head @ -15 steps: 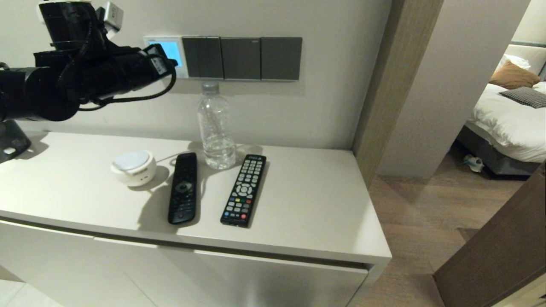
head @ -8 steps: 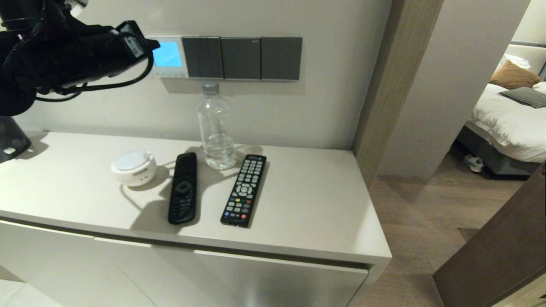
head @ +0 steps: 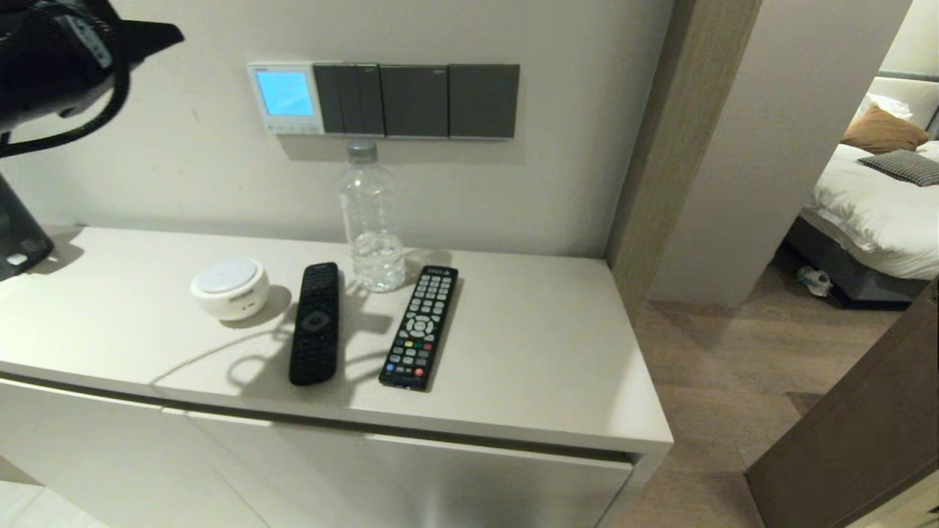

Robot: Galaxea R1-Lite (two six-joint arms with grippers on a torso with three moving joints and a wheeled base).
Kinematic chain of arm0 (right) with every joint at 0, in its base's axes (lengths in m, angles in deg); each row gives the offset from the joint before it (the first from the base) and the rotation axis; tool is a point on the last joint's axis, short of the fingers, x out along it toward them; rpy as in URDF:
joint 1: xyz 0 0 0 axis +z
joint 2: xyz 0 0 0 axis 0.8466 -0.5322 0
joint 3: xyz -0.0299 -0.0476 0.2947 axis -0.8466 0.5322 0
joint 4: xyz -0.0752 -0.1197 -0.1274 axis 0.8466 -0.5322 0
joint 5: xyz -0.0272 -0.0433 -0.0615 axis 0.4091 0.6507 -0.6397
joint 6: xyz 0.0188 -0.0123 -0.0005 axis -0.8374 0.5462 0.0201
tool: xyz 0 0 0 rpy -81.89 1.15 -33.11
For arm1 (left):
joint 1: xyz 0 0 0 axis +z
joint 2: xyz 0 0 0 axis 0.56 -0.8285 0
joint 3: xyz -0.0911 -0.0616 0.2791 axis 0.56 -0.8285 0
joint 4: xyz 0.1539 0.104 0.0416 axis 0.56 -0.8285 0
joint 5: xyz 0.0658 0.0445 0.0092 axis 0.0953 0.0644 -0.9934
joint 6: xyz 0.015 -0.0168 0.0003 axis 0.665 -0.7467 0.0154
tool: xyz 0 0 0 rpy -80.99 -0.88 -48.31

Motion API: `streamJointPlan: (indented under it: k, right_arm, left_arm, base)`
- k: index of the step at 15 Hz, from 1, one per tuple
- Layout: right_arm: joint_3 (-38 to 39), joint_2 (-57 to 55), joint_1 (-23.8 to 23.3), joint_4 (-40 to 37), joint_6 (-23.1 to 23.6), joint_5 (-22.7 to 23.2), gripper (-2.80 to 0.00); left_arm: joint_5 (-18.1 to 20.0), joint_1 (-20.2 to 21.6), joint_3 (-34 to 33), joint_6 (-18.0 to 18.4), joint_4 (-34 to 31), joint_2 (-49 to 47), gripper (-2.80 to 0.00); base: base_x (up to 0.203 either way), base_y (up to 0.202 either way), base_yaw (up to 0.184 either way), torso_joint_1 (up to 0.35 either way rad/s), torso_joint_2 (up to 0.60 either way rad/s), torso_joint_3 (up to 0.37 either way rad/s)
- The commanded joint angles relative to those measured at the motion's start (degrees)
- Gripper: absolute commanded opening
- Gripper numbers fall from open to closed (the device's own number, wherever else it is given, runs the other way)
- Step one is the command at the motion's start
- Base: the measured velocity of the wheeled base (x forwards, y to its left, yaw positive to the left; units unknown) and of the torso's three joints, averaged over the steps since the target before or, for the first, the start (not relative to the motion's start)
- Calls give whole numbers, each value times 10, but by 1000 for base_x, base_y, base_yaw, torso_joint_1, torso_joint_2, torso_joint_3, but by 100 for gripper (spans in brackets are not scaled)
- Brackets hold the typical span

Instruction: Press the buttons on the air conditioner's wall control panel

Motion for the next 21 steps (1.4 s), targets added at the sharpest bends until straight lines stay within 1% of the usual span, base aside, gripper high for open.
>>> streamJointPlan:
  k: [1, 3, 4, 6, 7, 10, 12, 15, 18, 19, 21]
  right_arm:
    - [1, -1, 0, 0, 0, 0, -280]
    - [1, -1, 0, 0, 0, -1, -280]
    - [1, -1, 0, 0, 0, 0, -280]
    - [1, -1, 0, 0, 0, 0, -280]
    - [1, -1, 0, 0, 0, 0, -280]
    - [1, -1, 0, 0, 0, 0, -280]
    - [1, -1, 0, 0, 0, 0, -280]
    - [1, -1, 0, 0, 0, 0, -280]
    - [1, -1, 0, 0, 0, 0, -280]
    - [1, -1, 0, 0, 0, 0, -280]
    - [1, -1, 0, 0, 0, 0, -280]
  left_arm:
    - [2, 42, -82, 6, 0, 130, -280]
    - [4, 95, -175, 24, 3, 217, -280]
    - [5, 120, -220, 40, 5, 262, -280]
    - [8, 142, -281, 61, 6, 337, -280]
    - [17, 148, -314, 68, 3, 374, -280]
    - [70, 155, -421, 80, 1, 421, -280]
    - [84, 155, -491, 85, 5, 440, -280]
    - [105, 155, -581, 115, 7, 475, -280]
    - [125, 154, -660, 169, 8, 489, -280]
    - [130, 154, -676, 180, 8, 499, -280]
    - [129, 154, -691, 185, 7, 503, -280]
  base:
    - [0, 0, 0, 0, 0, 0]
    - [0, 0, 0, 0, 0, 0]
    - [0, 0, 0, 0, 0, 0]
    - [0, 0, 0, 0, 0, 0]
    - [0, 0, 0, 0, 0, 0]
    - [0, 0, 0, 0, 0, 0]
    - [0, 0, 0, 0, 0, 0]
    - [0, 0, 0, 0, 0, 0]
    - [0, 0, 0, 0, 0, 0]
    - [0, 0, 0, 0, 0, 0]
    - [0, 0, 0, 0, 0, 0]
